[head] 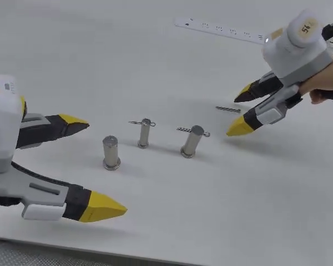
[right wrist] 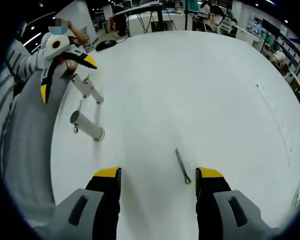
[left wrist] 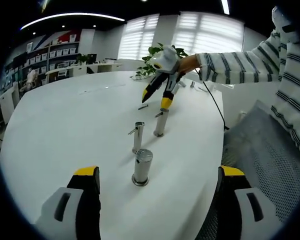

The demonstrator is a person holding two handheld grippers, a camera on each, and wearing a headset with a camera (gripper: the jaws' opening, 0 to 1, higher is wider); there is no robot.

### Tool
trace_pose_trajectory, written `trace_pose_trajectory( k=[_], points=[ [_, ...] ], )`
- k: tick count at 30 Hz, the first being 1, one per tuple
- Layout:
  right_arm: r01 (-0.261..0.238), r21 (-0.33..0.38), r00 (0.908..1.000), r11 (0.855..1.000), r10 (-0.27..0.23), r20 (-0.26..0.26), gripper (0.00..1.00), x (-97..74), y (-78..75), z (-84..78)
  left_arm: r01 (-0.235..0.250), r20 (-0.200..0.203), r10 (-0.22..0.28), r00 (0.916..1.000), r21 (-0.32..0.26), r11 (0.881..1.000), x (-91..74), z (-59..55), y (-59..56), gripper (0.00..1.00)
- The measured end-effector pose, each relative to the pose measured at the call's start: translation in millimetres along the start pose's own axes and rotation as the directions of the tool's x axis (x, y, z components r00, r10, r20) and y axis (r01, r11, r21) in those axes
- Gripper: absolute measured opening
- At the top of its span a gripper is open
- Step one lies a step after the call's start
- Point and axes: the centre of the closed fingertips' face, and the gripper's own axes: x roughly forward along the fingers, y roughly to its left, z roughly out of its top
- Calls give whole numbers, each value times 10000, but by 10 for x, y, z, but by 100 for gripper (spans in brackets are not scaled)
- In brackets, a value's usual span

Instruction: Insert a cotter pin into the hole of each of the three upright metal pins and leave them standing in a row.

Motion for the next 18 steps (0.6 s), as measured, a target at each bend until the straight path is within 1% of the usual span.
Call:
trace_pose_trajectory(
  k=[2, 4, 5, 6, 7, 8, 10, 12, 14, 18],
  points=[
    [72, 23, 9999, 10000, -72, -93, 58, 4, -2, -20, -10, 5, 10, 10000, 14, 10000, 1, 0, 0, 97],
    [87, 259, 9998, 9996, -83, -164, 56, 21, -16, -32, -53, 84, 52, 10000, 68, 10000, -1, 12, 4, 97],
    [63, 329, 9999, 9994, -57, -159, 55, 35, -22, -31, -73, 189, 68, 9998, 284, 9996, -9, 29, 4, 96],
    [51, 371, 9999, 9993, -45, -153, 55, 42, -21, -29, -67, 191, 60, 9998, 330, 9994, -14, 30, -1, 95],
    [37, 396, 9999, 9992, -31, -167, 55, 47, -14, -27, -74, 205, 69, 9998, 254, 9996, -16, 35, 4, 95],
    [58, 318, 9999, 9995, -54, -135, 55, 44, -17, -16, -91, 228, 88, 9997, 155, 9998, -16, 38, 9, 95],
    [26, 351, 9999, 9994, -22, -119, 55, 51, -5, -4, -107, 225, 102, 9997, 194, 9998, -21, 37, 14, 95],
    [44, 177, 9997, 9998, -40, -223, 54, 55, 1, -7, -109, 181, 105, 9998, 208, 9997, -25, 26, 14, 95],
    [107, 92, 9995, 9999, -105, -306, 52, 57, -4, -7, -97, 172, 91, 9998, 368, 9993, -32, 21, 2, 95],
    [234, 90, 9988, 9997, -230, -425, 47, 55, -22, -9, -76, 122, 72, 9999, 321, 9995, -35, 9, -4, 95]
  ],
)
